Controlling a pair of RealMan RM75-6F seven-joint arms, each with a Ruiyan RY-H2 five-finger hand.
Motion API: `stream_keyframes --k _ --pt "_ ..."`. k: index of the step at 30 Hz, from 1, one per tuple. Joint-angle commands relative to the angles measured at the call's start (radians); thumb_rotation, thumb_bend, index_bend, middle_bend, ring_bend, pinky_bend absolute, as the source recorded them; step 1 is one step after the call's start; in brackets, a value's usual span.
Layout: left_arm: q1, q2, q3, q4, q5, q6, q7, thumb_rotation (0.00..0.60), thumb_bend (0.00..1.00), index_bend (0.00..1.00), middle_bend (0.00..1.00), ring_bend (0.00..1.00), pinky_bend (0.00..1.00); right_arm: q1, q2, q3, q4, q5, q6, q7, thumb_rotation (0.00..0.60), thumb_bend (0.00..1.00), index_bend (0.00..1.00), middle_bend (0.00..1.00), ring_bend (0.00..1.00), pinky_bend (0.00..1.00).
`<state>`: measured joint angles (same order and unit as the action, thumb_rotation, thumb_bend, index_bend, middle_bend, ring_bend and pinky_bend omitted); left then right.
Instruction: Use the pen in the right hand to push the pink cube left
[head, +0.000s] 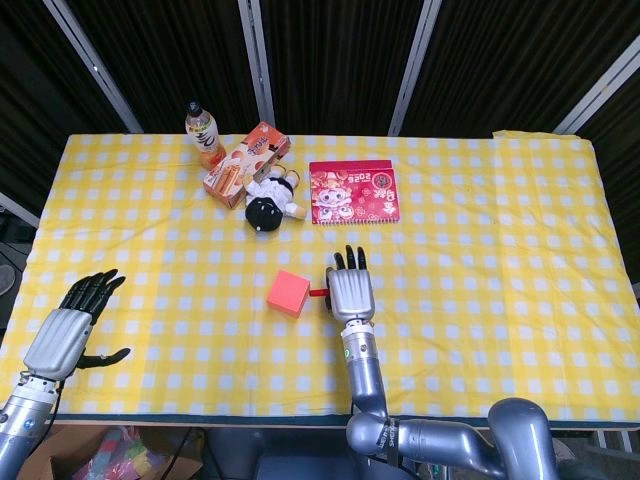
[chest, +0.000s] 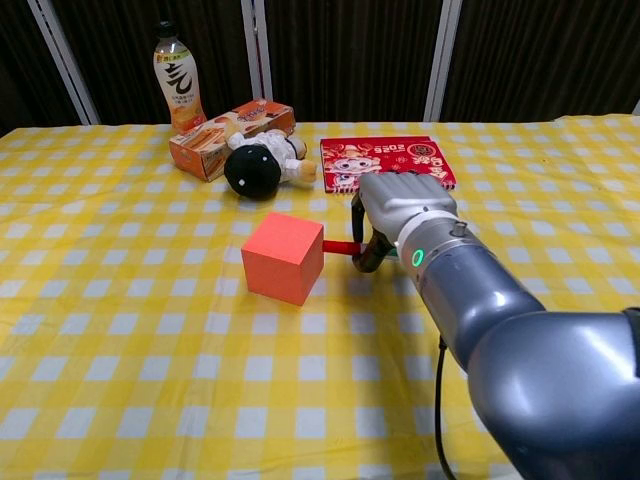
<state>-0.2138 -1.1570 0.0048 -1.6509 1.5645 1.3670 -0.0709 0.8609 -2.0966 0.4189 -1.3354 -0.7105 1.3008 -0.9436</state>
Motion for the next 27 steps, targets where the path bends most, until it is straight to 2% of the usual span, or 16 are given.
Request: stream_keyframes --k 1,13,22,27 --pt "-0.001 0.003 0.000 -0.002 -0.002 -0.003 -0.007 0.600 0.00 0.00 0.00 0.00 0.00 0.043 -0.045 0.034 0.055 0.023 -0.035 -0.009 0.600 0.51 0.61 0.21 0.00 0.00" --pt "-0.006 0.012 0.002 -0.007 -0.011 -0.020 -0.022 0.600 0.00 0.00 0.00 0.00 0.00 0.179 -0.172 0.110 0.233 0.032 -0.127 0.014 0.600 0.51 0.61 0.21 0.00 0.00" --pt "-0.006 0.012 0.001 -0.008 -0.016 -0.021 -0.017 0.600 0.00 0.00 0.00 0.00 0.00 0.182 -0.161 0.092 0.221 0.031 -0.103 0.025 0.600 0.51 0.61 0.21 0.00 0.00" --pt "-0.005 0.012 0.000 -0.008 -0.020 -0.022 -0.012 0.600 0.00 0.00 0.00 0.00 0.00 0.115 -0.093 0.057 0.134 0.017 -0.054 0.022 0.600 0.51 0.61 0.21 0.00 0.00"
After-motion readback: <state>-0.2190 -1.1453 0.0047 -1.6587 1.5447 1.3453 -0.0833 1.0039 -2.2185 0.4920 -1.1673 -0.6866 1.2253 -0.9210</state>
